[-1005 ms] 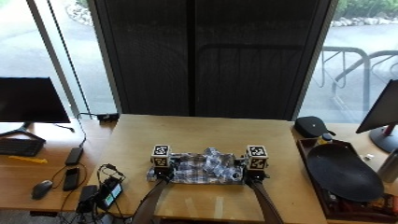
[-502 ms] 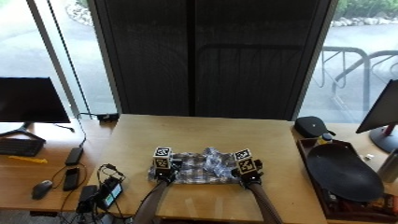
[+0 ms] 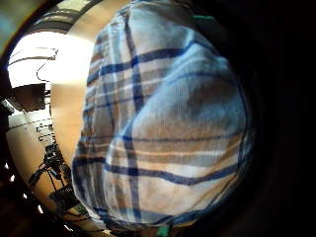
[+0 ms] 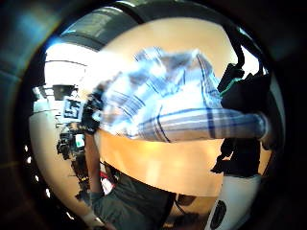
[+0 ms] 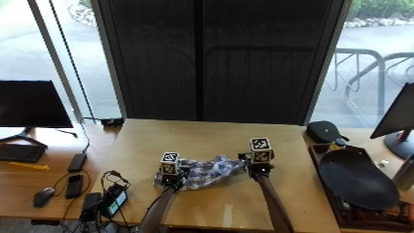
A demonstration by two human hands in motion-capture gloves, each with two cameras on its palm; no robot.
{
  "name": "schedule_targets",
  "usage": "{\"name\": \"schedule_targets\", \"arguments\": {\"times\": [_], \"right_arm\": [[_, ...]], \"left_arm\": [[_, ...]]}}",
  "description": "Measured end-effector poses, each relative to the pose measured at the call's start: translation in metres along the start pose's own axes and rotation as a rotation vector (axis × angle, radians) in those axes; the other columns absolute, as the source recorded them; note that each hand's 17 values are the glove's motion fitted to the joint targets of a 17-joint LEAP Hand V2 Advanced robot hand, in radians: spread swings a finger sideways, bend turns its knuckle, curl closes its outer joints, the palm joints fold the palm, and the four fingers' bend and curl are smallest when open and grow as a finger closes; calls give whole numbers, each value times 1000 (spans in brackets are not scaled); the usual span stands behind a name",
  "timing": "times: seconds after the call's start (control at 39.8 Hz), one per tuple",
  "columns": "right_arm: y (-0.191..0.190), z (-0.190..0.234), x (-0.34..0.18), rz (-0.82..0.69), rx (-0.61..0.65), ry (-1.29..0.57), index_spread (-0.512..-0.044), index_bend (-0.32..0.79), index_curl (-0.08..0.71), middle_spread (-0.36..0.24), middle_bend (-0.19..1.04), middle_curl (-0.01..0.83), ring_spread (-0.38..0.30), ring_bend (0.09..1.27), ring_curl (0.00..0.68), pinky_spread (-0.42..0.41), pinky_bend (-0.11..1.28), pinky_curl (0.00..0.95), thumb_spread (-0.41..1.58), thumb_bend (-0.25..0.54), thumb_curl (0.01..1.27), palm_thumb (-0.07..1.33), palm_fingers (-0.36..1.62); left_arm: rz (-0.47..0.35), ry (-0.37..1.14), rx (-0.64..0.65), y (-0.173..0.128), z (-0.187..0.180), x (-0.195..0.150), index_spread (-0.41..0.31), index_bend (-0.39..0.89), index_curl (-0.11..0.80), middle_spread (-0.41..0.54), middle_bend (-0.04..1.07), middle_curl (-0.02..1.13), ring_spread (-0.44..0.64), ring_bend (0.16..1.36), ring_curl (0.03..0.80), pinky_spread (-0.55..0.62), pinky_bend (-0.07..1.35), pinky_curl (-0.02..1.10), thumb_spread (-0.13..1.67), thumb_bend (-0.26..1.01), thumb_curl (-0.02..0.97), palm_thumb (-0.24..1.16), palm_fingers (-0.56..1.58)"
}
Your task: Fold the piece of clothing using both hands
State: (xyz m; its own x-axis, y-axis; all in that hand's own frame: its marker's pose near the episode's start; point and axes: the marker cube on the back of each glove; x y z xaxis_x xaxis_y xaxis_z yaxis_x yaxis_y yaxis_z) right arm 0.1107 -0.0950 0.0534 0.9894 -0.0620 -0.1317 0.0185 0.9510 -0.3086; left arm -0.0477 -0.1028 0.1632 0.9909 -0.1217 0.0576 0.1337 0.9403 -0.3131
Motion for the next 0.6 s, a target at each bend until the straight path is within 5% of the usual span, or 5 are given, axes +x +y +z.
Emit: {"name": "schedule_targets", "arguments": {"times": [0.28,0.43,0.6], "right_arm": [[-29,-91,-94,-29,364,167,-326,165,326,-212,183,375,-258,622,435,-313,643,367,797,-20,625,1056,1150],[-44,-136,-175,-160,695,206,-327,166,345,-228,166,378,-266,588,434,-316,619,362,760,-28,636,1048,1149],[-40,-158,-244,-261,819,179,-337,174,366,-252,155,375,-278,559,433,-329,602,360,749,-28,640,1034,1164]], "left_arm": [[39,53,-32,3,0,5,-119,173,386,79,170,348,355,475,328,338,539,391,1604,6,176,165,204],[185,295,103,-7,-27,5,-120,169,388,78,172,346,356,478,326,339,540,393,1596,11,177,156,202],[125,459,371,12,-113,-24,-104,163,381,91,184,347,343,511,328,328,539,390,1602,46,194,210,251]]}}
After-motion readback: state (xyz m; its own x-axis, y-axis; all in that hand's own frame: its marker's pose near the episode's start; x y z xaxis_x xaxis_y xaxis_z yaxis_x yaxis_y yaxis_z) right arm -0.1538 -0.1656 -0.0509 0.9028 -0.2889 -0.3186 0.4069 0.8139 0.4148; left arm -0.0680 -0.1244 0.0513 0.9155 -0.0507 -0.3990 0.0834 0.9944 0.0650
